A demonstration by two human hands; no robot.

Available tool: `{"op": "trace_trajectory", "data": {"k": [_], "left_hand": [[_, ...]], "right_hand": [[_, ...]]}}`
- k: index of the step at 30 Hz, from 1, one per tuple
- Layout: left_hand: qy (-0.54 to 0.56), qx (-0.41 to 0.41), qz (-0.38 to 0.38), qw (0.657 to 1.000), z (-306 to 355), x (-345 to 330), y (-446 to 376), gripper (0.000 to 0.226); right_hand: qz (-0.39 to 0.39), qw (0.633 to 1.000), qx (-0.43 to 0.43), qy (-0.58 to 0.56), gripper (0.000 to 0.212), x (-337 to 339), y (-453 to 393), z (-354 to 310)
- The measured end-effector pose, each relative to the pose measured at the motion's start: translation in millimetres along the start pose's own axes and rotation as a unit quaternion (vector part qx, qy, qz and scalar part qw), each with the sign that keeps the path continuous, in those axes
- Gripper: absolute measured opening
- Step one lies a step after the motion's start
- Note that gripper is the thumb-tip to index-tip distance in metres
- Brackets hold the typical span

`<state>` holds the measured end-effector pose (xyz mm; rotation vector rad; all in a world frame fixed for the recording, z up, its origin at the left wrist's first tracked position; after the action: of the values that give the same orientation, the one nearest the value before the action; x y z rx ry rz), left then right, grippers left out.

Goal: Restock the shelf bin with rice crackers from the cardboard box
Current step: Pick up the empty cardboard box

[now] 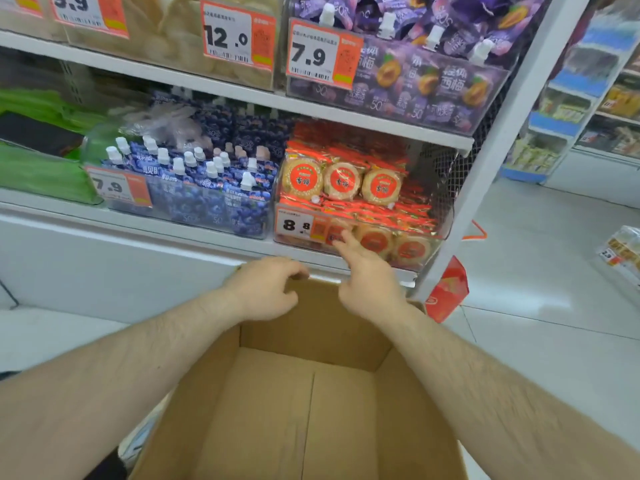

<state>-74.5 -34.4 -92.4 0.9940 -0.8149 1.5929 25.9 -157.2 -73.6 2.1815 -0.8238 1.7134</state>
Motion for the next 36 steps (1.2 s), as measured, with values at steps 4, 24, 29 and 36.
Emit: {"op": "trace_trajectory", "data": {"k": [4, 24, 29, 36], "left_hand": [[-0.060, 0.016, -0.106, 0.992, 1, -41, 25, 0.042], [0.051, 0.103, -0.325, 0.939, -67, -215, -2, 0.036], [0.057, 0.125, -0.400, 0.906, -40, -192, 36, 0.037], [0.047, 0.066, -0.458, 0.885, 24, -141, 118, 0.042]], "right_hand": [[-0.064, 0.996, -0.052, -0.014, 0.059, -48, 53, 15], [-0.364, 0.918, -0.156, -0.022, 0.048, -261, 56, 101], [-0.362, 0.923, -0.125, -0.047, 0.033, -195, 95, 62], [-0.426, 0.893, -0.134, -0.051, 0.063, -102, 204, -12]]}}
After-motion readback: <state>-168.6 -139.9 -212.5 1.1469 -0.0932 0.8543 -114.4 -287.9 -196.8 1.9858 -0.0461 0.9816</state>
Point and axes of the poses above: each hand's wrist, its own y-axis away from the middle knuckle, its own x-axis out of the back of the hand, z = x × y, the point moved 6 cm from there along -y, towards the middle knuckle, and after that the axes turned 4 degrees about -z, right-handed, at the moved point
